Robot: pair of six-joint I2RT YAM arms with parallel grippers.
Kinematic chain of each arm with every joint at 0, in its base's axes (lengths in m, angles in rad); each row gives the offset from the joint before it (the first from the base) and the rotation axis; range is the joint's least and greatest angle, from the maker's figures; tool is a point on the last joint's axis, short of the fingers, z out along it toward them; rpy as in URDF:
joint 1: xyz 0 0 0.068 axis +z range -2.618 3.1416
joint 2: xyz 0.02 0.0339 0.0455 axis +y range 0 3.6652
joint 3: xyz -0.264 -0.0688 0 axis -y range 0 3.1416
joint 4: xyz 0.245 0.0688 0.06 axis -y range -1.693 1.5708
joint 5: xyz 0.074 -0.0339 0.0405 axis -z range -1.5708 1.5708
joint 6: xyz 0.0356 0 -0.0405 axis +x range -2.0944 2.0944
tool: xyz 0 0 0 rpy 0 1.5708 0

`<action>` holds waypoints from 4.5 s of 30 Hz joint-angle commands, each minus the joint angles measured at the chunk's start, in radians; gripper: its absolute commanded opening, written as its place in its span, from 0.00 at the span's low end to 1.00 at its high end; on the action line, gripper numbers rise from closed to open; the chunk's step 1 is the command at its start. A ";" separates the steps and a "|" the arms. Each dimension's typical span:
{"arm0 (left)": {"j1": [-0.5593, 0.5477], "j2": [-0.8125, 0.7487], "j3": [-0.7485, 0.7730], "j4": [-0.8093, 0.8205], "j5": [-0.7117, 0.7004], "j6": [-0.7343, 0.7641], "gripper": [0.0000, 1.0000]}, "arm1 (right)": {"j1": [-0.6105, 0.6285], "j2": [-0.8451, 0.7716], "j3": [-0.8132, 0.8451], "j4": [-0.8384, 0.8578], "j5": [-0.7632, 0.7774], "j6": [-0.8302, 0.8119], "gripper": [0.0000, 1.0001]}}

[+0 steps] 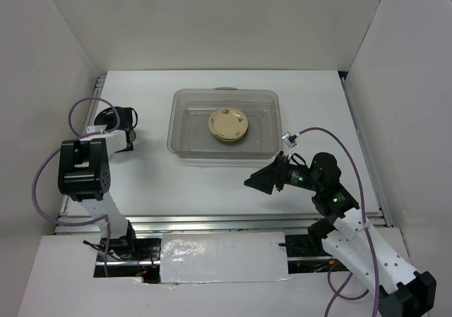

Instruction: Place the plates into the plastic bin on the countertop

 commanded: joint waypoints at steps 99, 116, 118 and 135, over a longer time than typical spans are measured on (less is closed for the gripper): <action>-0.430 0.262 0.794 -0.377 0.753 0.828 0.00 | -0.077 -0.081 0.356 -0.530 0.411 -0.150 1.00; -0.440 -0.149 0.585 -0.439 0.473 0.823 0.99 | -0.077 -0.087 0.382 -0.492 0.338 -0.141 1.00; -0.397 -0.330 0.397 -0.484 0.274 0.648 0.99 | -0.077 -0.081 0.353 -0.452 0.293 -0.127 1.00; 0.395 -0.824 -0.421 -0.226 0.110 0.322 0.99 | -0.056 -0.084 0.201 -0.285 0.026 -0.157 1.00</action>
